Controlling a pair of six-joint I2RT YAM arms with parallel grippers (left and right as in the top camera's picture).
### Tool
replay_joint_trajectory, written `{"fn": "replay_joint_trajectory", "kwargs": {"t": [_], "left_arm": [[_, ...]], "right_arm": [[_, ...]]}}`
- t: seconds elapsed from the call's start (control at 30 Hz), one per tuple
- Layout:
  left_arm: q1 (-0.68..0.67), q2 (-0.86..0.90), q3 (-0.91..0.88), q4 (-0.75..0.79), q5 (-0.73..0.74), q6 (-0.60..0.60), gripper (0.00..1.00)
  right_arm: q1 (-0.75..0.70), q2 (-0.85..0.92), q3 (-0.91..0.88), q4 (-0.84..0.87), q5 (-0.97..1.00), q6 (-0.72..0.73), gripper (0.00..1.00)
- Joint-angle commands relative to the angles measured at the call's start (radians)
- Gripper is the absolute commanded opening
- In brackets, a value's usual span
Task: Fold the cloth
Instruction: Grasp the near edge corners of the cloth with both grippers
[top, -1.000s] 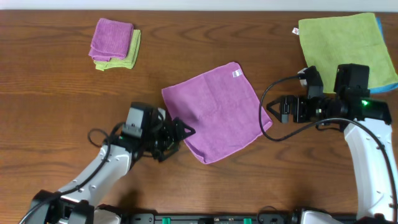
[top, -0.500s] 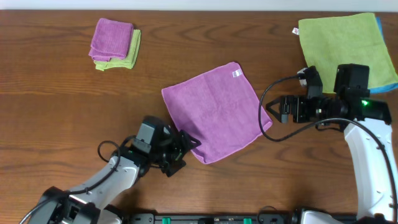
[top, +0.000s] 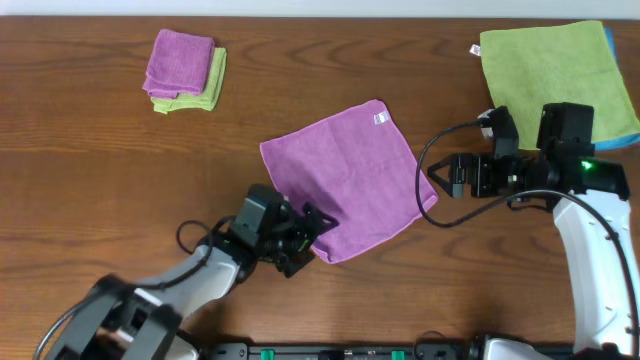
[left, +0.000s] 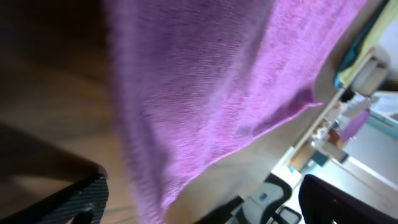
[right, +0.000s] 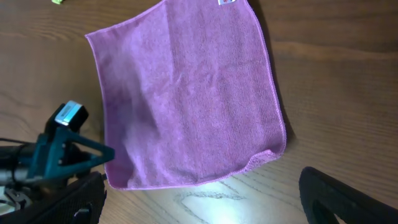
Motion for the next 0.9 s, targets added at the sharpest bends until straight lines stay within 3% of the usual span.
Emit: {"fn": "replay_joint_trajectory", "kwargs": {"t": [0.0,0.07,0.1,0.2,0.27,0.57,0.77,0.87], "left_arm": [[-0.009,0.085,-0.024,0.017,-0.040,-0.008,0.87],[-0.009,0.096,-0.024,0.019,-0.041,-0.007,0.72],[-0.009,0.098,-0.024,0.018,-0.041,-0.006,0.54],[-0.009,0.098,-0.024,0.019,-0.044,0.004,0.22],[-0.007,0.098,-0.024,0.019,-0.044,0.033,0.07],[0.042,0.098,-0.024,0.005,0.117,0.224,0.05],[0.111,0.098,-0.024,-0.013,0.205,0.317,0.06],[0.157,0.098,-0.024,-0.058,0.235,0.362,0.06]], "right_arm": [[-0.009,-0.004,-0.002,-0.005,-0.023,-0.001,0.99],[-0.009,-0.004,-0.002,-0.010,-0.023,-0.001,0.99],[-0.009,-0.004,-0.002,-0.013,-0.023,-0.001,0.99],[-0.009,-0.004,-0.002,-0.021,-0.018,-0.002,0.99],[-0.009,-0.004,-0.002,-0.024,-0.018,-0.016,0.99],[-0.009,-0.004,-0.172,0.104,0.041,0.002,0.99],[-0.009,-0.004,-0.335,0.282,0.041,0.139,0.97],[-0.009,-0.004,-0.406,0.371,0.041,0.223,0.91]]}}
